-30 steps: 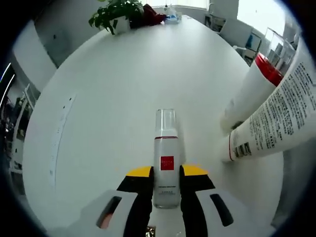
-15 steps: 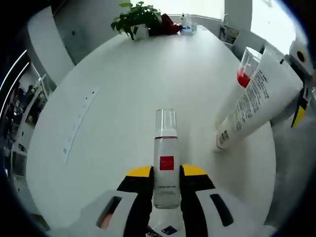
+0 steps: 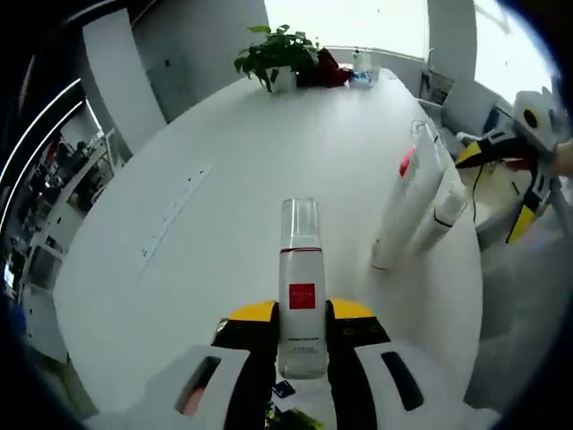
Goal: Arrange the skincare products in the storage area until every visible bottle or jar stands upright without overlapping.
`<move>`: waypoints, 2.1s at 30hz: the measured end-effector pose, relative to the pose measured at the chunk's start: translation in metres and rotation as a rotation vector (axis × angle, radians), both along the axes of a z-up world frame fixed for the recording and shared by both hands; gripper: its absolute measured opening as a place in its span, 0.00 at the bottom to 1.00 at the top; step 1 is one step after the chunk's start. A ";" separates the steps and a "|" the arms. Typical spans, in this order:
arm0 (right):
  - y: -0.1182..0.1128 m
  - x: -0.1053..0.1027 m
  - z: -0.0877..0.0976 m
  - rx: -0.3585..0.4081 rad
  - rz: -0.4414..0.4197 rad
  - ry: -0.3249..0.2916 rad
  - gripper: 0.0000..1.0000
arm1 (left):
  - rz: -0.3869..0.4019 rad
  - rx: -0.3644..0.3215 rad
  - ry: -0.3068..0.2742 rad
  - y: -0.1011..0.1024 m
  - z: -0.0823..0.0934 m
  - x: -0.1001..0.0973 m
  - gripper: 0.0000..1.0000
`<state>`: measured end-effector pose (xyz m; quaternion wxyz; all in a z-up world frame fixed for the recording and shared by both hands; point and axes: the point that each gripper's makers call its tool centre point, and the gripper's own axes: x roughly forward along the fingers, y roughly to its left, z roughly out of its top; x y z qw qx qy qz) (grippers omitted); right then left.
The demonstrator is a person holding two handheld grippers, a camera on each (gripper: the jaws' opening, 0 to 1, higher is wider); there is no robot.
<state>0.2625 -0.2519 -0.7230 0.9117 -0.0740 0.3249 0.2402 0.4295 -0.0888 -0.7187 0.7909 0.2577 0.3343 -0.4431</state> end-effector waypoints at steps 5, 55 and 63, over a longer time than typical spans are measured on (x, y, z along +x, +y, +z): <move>0.001 0.001 0.005 0.014 -0.002 -0.017 0.73 | 0.037 -0.035 -0.008 -0.001 0.009 -0.010 0.25; 0.074 -0.002 0.074 0.496 0.144 -0.056 0.64 | 0.125 -0.217 -0.191 -0.014 0.086 -0.140 0.25; 0.108 0.001 0.101 0.807 0.090 0.032 0.58 | 0.136 -0.246 -0.227 -0.021 0.098 -0.151 0.25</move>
